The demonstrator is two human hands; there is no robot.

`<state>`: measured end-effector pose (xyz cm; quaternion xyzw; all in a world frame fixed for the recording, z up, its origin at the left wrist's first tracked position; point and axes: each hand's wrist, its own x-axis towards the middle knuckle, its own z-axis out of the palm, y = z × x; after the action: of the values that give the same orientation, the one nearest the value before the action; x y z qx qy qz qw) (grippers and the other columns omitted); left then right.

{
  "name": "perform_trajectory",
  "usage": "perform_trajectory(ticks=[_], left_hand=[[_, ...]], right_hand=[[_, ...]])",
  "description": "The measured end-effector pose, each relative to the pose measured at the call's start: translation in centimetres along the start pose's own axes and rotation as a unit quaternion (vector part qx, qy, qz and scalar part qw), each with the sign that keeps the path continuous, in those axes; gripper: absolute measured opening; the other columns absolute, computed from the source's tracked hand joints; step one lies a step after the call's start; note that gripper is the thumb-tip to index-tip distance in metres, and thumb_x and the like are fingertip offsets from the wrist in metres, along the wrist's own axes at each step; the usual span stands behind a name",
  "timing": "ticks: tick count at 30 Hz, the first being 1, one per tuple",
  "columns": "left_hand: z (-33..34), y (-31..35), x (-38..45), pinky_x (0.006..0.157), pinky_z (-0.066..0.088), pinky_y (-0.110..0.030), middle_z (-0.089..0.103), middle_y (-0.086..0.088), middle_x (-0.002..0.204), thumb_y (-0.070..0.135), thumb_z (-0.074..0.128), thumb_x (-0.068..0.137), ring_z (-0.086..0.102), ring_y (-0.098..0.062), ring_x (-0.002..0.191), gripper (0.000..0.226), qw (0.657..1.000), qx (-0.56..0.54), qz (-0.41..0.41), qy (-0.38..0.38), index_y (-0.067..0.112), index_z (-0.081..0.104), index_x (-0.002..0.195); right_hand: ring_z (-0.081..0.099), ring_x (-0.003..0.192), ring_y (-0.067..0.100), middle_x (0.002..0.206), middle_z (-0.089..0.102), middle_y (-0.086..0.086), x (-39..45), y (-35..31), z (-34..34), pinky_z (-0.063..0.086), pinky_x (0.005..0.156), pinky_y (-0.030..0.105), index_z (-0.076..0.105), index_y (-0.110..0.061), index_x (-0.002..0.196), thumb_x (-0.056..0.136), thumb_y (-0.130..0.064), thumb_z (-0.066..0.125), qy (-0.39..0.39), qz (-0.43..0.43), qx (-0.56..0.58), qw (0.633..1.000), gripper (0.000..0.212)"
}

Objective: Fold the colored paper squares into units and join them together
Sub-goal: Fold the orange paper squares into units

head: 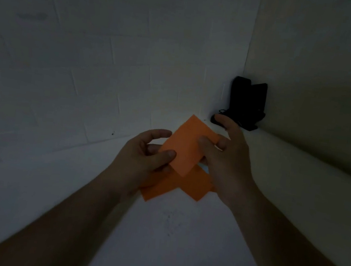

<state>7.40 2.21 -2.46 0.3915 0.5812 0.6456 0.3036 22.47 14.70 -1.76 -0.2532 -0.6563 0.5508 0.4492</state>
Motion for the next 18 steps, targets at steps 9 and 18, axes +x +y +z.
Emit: perform_trajectory(ticks=[9,18], left_hand=[[0.2,0.0,-0.1,0.082,0.059,-0.043,0.058,-0.020,0.091,0.005,0.069,0.093,0.062,-0.032,0.085,0.022,0.995,-0.081,0.014,0.047,0.011,0.072,0.115],[0.1,0.7,-0.4,0.074,0.060,-0.041,0.077,-0.014,0.097,-0.005,0.072,0.088,0.076,-0.029,0.086,0.046,0.994,-0.075,0.040,0.067,0.019,0.063,0.126]], right_hand=[[0.074,0.081,0.014,0.085,0.076,0.001,-0.9,-1.1,-0.4,0.063,0.079,0.040,0.052,-0.038,0.133,0.091,-0.014,0.069,-0.011,-0.030,-0.014,0.999,0.051],[0.073,0.079,0.016,0.081,0.076,-0.001,-1.3,-0.4,-0.2,0.060,0.076,0.041,0.044,-0.045,0.137,0.090,-0.015,0.069,-0.085,-0.010,-0.063,0.994,0.061]])
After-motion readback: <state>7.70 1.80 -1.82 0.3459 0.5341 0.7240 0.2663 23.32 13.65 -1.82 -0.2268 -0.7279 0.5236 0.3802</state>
